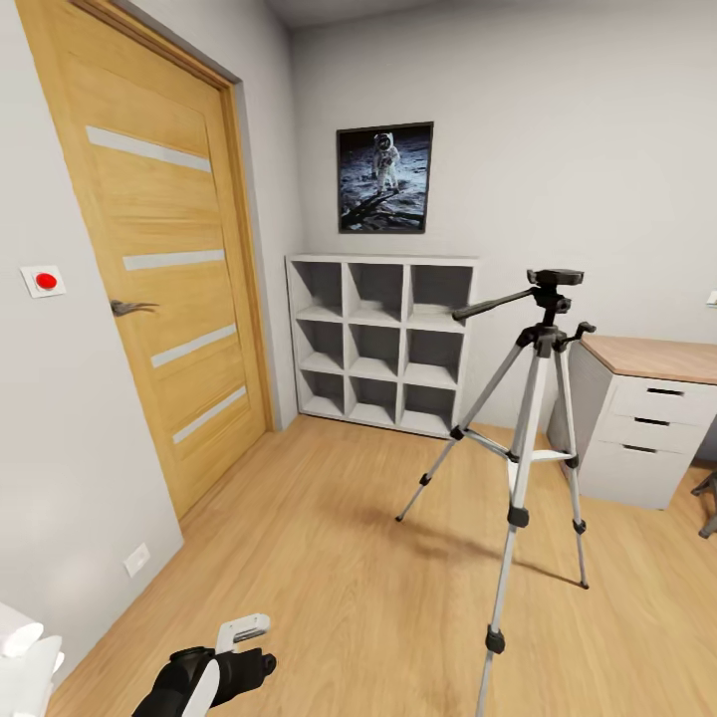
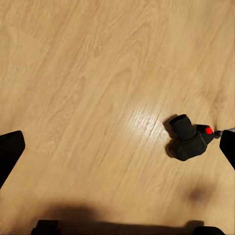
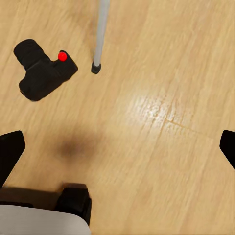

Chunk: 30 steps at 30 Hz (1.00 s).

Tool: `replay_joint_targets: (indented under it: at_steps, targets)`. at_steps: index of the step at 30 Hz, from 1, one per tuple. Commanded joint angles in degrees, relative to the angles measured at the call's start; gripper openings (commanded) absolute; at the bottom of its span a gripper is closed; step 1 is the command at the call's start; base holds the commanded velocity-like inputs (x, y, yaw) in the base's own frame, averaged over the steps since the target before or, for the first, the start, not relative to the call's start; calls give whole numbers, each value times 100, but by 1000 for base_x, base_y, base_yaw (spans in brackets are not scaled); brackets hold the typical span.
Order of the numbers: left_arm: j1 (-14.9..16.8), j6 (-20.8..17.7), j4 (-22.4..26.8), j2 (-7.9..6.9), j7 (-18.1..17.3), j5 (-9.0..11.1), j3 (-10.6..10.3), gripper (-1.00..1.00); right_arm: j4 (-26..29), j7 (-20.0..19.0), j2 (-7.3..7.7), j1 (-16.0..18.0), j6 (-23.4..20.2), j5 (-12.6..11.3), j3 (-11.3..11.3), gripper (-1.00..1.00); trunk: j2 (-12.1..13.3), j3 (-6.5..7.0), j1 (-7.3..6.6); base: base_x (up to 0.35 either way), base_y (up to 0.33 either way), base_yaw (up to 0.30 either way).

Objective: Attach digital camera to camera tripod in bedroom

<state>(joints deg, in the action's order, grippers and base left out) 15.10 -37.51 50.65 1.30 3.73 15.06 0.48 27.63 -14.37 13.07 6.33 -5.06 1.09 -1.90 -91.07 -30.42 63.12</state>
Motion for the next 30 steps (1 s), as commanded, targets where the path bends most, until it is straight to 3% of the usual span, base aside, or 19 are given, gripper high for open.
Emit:
replay_joint_targets:
  at_steps: [1,9,30]
  targets:
    - [2,-26,6,2,38,59,5,100,14,-31,0,0,-38,10,-21,100,-3,-6,0,0,267,-28]
    - [2,-22,6,2,42,58,5,100,14,-31,2,0,-39,6,-21,100,-3,-6,0,0,133,-183]
    - [2,-20,6,3,66,61,5,100,16,-31,5,0,-39,-17,-27,100,-3,-6,0,0,10,-270]
